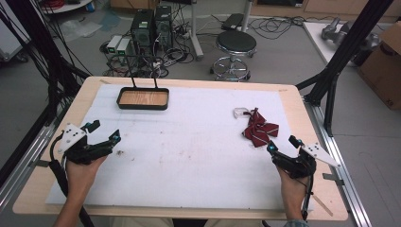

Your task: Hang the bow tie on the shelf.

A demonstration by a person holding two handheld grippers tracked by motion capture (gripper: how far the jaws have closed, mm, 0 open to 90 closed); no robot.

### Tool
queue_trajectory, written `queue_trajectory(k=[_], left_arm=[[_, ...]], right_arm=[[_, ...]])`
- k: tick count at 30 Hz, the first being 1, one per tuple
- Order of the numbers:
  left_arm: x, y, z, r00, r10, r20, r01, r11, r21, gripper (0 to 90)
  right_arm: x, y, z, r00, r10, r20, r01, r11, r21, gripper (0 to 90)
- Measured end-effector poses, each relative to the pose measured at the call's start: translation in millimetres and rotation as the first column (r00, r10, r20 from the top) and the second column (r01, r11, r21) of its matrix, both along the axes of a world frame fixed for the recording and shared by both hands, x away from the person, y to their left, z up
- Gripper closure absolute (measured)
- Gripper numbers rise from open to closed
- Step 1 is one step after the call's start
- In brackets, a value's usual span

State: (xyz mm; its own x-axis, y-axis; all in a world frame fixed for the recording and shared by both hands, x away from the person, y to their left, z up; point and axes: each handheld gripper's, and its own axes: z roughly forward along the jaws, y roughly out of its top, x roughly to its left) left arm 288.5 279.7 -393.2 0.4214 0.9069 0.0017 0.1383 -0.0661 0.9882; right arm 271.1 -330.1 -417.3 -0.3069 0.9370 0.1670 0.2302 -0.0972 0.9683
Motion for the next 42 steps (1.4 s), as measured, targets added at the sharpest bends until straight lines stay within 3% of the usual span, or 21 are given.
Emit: queue_trajectory(k=[6,19,24,35,42], left_arm=[[0.4,-1.3,-1.3,1.0,-0.001,-0.009,0.001,0.9999,0.014,18.7],[-2.4,1.2,0.9,0.9999,-0.006,-0.01,0.006,1.0,0.003,18.7],[-0.7,0.2,0.5,1.0,-0.006,-0.008,0.006,1.0,0.002,18.7],[3.5,-3.5,-1.1,0.9997,-0.019,-0.017,0.019,0.9997,0.014,18.7],[6.4,-7.9,-0.9,0.9995,-0.028,-0.013,0.028,0.9996,0.004,18.1]], right_arm=[[-0.6,0.5,0.0,1.0,0.003,0.001,-0.003,1.0,0.006,11.2],[1.3,-2.5,1.8,0.9999,-0.012,0.004,0.012,1.0,0.004,11.2],[12.1,0.0,8.9,0.9998,-0.011,0.015,0.011,1.0,-0.025,11.3],[32.4,2.9,15.3,0.9996,-0.009,0.027,0.01,0.999,-0.037,11.7],[57.5,6.1,24.9,0.9997,-0.011,0.02,0.012,0.999,-0.037,11.8]])
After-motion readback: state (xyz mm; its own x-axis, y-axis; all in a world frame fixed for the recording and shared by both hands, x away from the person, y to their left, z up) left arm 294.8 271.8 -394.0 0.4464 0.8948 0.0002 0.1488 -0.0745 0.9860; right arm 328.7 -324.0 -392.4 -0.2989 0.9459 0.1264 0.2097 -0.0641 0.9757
